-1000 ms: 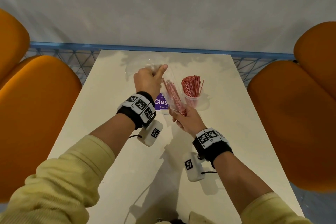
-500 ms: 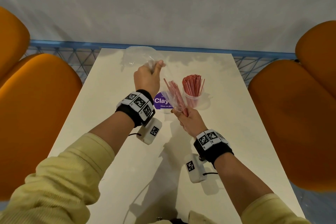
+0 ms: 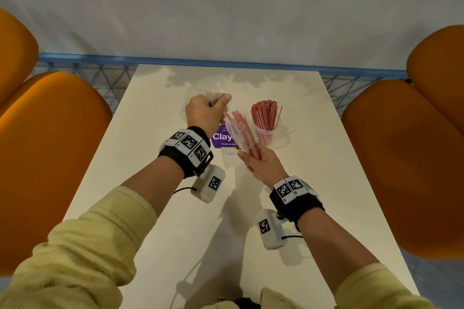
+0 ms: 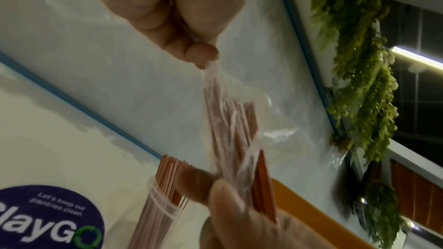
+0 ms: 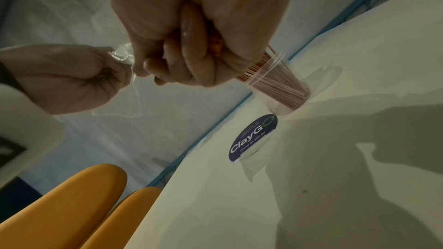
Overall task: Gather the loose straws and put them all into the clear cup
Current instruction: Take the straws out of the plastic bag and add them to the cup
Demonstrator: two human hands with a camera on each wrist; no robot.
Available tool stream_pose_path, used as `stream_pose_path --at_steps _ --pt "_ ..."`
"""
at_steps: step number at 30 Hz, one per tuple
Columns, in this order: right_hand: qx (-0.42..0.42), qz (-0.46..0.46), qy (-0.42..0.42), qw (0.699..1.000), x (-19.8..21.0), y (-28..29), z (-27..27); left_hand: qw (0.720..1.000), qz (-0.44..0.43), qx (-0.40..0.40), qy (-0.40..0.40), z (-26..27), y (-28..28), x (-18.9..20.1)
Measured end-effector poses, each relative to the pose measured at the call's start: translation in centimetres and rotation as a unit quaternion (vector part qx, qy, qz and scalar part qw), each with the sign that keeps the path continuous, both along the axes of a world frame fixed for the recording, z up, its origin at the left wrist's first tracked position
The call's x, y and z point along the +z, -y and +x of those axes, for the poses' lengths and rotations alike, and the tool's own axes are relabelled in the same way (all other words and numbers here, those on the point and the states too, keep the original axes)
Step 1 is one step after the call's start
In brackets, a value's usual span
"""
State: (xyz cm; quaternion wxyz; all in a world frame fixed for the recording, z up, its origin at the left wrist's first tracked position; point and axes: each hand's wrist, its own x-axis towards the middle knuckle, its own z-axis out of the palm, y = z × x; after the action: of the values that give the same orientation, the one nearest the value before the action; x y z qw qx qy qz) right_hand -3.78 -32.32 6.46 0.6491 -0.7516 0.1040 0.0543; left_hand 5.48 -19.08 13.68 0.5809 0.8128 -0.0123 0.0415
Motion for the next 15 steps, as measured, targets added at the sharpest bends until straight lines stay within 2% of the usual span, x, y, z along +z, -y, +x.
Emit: stream_pose_path --at_steps 3,6,9,11,15 --pt "-0.011 0.004 0.009 1.000 -0.1 -0.2 0.2 1.000 -0.016 -0.023 -0.012 -0.4 0.1 0.0" --pt "-0.016 0.013 -0.003 1.000 0.0 -0.2 0.3 0.998 -0.002 -0.062 0.012 -1.0 0.3 -0.4" --pt "-0.023 0.009 -0.020 0.999 -0.1 -0.1 0.2 0.996 0.045 -0.078 0.023 -1.3 0.2 -1.2" --pt "-0.020 -0.010 -0.027 0.999 -0.2 0.0 0.1 0.995 0.066 -0.070 0.020 -1.1 0.2 -1.2" --pt "-0.010 -0.020 -0.029 0.999 -0.5 0.3 -0.5 0.999 0.042 -0.028 0.010 -0.1 -0.1 -0.2"
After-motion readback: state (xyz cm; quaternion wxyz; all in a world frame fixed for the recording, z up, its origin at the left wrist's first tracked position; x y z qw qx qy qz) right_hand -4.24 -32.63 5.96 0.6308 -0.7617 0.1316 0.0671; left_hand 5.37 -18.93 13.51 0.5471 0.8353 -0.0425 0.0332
